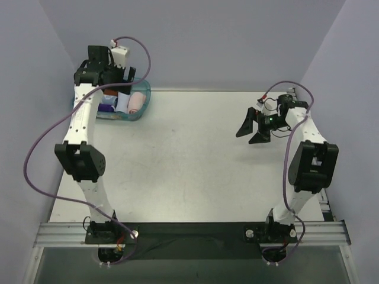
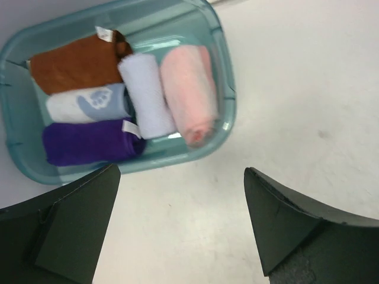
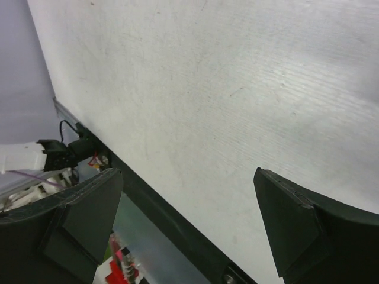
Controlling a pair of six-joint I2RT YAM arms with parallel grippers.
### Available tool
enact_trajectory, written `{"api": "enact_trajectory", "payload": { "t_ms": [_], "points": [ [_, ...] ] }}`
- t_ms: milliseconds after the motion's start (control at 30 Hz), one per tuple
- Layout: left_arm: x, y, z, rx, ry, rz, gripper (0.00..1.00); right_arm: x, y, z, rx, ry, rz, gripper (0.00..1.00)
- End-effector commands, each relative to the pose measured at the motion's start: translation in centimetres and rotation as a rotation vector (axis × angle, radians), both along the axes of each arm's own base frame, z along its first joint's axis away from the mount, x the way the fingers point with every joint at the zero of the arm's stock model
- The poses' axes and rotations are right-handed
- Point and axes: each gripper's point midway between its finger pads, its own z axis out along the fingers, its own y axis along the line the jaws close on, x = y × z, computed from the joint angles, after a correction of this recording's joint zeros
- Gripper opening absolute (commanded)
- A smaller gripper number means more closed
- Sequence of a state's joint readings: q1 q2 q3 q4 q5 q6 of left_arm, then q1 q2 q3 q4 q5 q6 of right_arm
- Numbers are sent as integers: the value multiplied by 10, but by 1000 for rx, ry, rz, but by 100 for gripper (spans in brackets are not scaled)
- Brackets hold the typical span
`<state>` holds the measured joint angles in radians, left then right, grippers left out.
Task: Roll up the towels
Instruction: Place the rolled towel into the container
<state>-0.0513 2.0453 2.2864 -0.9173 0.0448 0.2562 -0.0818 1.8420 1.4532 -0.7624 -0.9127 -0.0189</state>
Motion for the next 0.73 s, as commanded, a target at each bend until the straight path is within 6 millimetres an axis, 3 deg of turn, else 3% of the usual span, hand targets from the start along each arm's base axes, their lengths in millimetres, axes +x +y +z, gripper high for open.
{"api": "enact_trajectory", "payload": {
  "t_ms": [0, 33, 100, 167, 233, 267, 333, 367, 533, 700],
  "points": [
    [-58, -37, -5, -186, 130, -103, 97, -29, -19, 24, -104, -56, 24, 100],
    [-72, -43, -26, -213, 194, -114, 97, -34, -23, 23, -128, -76, 38, 100],
    [-97, -49, -29, -232, 211, -128, 97, -52, -31, 19, -193, -88, 47, 100],
    [-129, -58, -53, -264, 281, -173, 97, -66, -35, 20, -233, -121, 64, 100],
    [-147, -58, -68, -266, 304, -192, 97, -82, -38, 10, -254, -95, 71, 100],
    [-168, -57, -82, -263, 334, -193, 97, -87, -38, 12, -262, -118, 76, 100],
    [-183, -55, -96, -243, 333, -202, 97, -101, -37, 4, -264, -102, 84, 100],
    [-201, -54, -108, -232, 359, -203, 97, -106, -37, 4, -270, -115, 83, 100],
    [-228, -54, -125, -187, 357, -218, 97, -128, -36, -10, -284, -122, 98, 100],
    [-232, -51, -114, -191, 305, -201, 97, -132, -35, -9, -285, -135, 67, 100]
  ]
}}
